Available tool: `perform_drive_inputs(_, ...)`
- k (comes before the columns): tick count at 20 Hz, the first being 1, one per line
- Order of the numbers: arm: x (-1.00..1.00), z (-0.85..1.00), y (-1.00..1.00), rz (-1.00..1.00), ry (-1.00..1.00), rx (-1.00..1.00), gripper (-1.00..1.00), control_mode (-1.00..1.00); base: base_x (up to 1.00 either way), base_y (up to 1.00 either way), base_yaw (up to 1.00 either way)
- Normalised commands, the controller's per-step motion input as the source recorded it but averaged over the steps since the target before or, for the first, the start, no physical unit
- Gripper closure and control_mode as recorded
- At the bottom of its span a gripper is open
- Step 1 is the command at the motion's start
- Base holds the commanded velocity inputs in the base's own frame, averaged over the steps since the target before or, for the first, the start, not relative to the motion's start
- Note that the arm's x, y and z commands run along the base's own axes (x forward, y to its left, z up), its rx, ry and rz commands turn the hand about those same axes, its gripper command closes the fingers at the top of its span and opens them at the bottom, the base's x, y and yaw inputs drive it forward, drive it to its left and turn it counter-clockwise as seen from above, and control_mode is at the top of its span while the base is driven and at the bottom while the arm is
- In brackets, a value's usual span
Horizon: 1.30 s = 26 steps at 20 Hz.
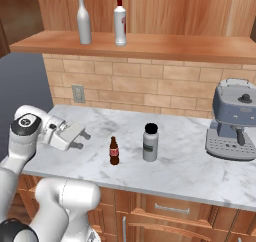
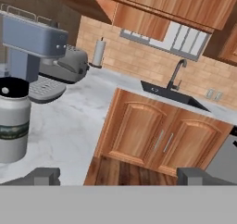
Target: Sort all alcoholic drinks to one cabinet, and non-alcoholic drinks to the other.
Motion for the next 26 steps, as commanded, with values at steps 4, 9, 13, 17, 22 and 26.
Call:
perform_drive_inputs(4, 0.26, -0.12, 0.0, 0.0, 0.0, 0.0, -1.0, -1.0, 0.0, 0.0, 0.0)
perform_drive_inputs(9, 0.26, -0.18, 0.0, 0.0, 0.0, 0.0, -1.0, -1.0, 0.0, 0.0, 0.0)
perform_drive_inputs(13, 0.21, -0.2, 0.0, 0.0, 0.0, 0.0, -1.0, -1.0, 0.0, 0.0, 0.0)
perform_drive_inputs(17, 0.13, -0.21, 0.0, 0.0, 0.0, 0.0, -1.0, -1.0, 0.0, 0.0, 0.0)
perform_drive_inputs(22, 0.17, -0.2, 0.0, 0.0, 0.0, 0.01, -1.0, -1.0, 0.0, 0.0, 0.0)
perform_drive_inputs(26, 0.18, -0.2, -0.01, 0.0, 0.0, 0.03, -1.0, -1.0, 0.0, 0.0, 0.0)
